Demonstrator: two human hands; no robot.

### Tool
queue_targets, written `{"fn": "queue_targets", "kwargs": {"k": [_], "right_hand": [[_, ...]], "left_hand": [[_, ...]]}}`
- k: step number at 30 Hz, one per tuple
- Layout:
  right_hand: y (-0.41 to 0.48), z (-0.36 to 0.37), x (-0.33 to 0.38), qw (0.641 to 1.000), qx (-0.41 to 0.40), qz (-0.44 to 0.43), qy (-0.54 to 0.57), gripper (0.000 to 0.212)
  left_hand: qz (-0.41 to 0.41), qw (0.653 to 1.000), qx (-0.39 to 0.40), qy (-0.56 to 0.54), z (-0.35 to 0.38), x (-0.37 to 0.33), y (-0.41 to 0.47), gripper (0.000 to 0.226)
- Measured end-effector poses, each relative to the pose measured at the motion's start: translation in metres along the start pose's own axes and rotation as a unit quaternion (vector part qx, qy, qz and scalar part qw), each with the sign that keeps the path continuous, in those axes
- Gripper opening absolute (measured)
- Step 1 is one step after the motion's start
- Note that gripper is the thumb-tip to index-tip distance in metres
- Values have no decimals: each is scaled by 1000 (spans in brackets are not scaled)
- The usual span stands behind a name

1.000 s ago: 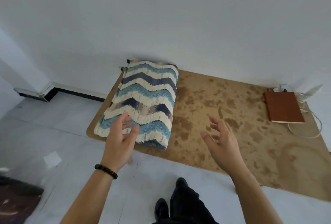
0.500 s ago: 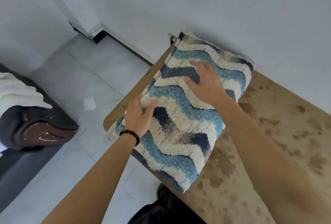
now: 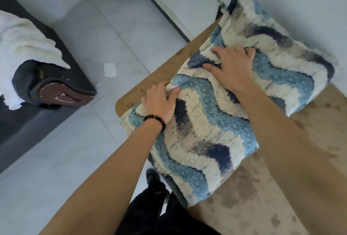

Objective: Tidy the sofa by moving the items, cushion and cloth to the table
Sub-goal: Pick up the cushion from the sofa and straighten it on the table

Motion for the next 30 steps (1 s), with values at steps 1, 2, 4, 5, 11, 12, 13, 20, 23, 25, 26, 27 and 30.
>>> {"fn": "queue_targets", "kwargs": {"k": [1,2,4,5,11,12,13,20,23,25,26,27,30], "right_hand": [[-4,-9,2,1000,-7,8,20,59],[-10,-21,2,998,-20,20,56,54],[-32,-52,0,986,-66,36,149,46],[-49,-71,0,976,-99,38,192,43],[-154,-126,68,924,-180,29,338,33],[-166,-127,91,915,-166,25,368,36],[-178,-126,114,906,-158,18,392,38],[-299,-111,328,861,-125,-108,481,27],[-358,-101,440,847,-94,-182,490,22],[-395,-96,512,840,-48,-229,490,16],[-413,-93,545,835,-22,-251,488,14],[-429,-92,576,829,-1,-275,487,13],[-464,-86,654,820,45,-329,465,11]], "left_hand": [[0,1000,-16,-21,-8,-4,-5,38],[5,998,-29,-47,-16,-9,-12,33],[31,990,-58,-125,-36,-19,-37,25],[49,982,-77,-164,-49,-21,-52,21],[181,950,-183,-178,-152,18,-137,15],[189,948,-198,-164,-172,33,-147,15],[196,946,-213,-145,-193,51,-159,16],[196,917,-347,32,-337,228,-301,16],[133,904,-400,68,-378,325,-374,14],[81,894,-436,72,-404,385,-422,14],[56,887,-452,75,-415,412,-444,14],[34,880,-467,77,-425,437,-464,15],[-10,862,-500,81,-450,498,-507,15]]}}
Point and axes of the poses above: each hand's wrist, its own y-axis towards the middle knuckle, its own z-axis out of the palm, x = y × z, the point moved 9 cm from there along y, towards the middle knuckle, and after that the axes turned 3 degrees about z, right-handed, at the moved point
